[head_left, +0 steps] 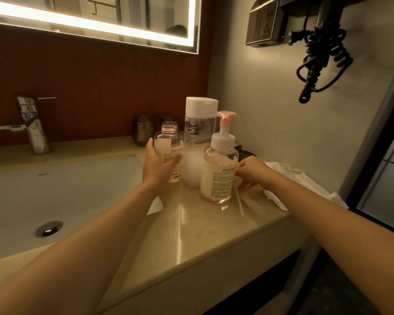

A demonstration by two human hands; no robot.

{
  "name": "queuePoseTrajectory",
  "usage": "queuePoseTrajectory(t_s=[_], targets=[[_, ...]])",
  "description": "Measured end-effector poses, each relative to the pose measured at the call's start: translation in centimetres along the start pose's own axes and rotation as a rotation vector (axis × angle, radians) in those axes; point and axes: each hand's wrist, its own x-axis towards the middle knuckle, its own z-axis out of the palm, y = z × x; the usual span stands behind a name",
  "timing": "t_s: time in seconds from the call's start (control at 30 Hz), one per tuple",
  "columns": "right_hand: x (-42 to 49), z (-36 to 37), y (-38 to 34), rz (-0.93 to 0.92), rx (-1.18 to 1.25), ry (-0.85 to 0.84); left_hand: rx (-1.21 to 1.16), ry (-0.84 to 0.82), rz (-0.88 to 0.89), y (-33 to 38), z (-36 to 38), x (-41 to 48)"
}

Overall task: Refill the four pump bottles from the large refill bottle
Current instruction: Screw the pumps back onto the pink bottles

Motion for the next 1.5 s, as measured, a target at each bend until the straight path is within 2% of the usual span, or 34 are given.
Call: queuePoseTrajectory(t_s=[0.3, 0.53, 0.77, 0.97, 1.2, 1.3, 1.4, 1.5], targets=[[-0.9, -0.4, 0.9, 0.076, 0.280, 0.036, 0.081, -0.046, 0.069, 0.4, -1.6, -2.6], [-4.9, -2.3, 0.7, 0.038, 0.365, 0.198, 0.089, -0.104, 0.132, 1.8, -3.1, -7.4], [-10.4, -4.4, -2.2, -0.168, 0.536, 0.391, 0.092, -0.161, 0.144, 3.7, -3.8, -11.8], [-12.6, -4.7, -7.3, -0.302, 0.675, 0.443, 0.067, -0.185, 0.170, 4.3, -4.4, -14.0], [-12.9, -4.9, -12.2, -0.501, 0.705, 0.762, 0.096, -0.165, 0.198, 4.4, -4.5, -14.7], [-12.7, -4.3, -12.6, -0.546, 0.681, 0.840, 0.112, -0.163, 0.206, 4.3, -4.4, -14.6], [-12.6, -3.3, -12.2, -0.596, 0.639, 0.851, 0.101, -0.162, 0.214, 4.3, -4.4, -14.7], [-12.6, -1.3, -11.2, -0.631, 0.558, 0.749, 0.093, -0.165, 0.211, 4.1, -4.4, -14.6]])
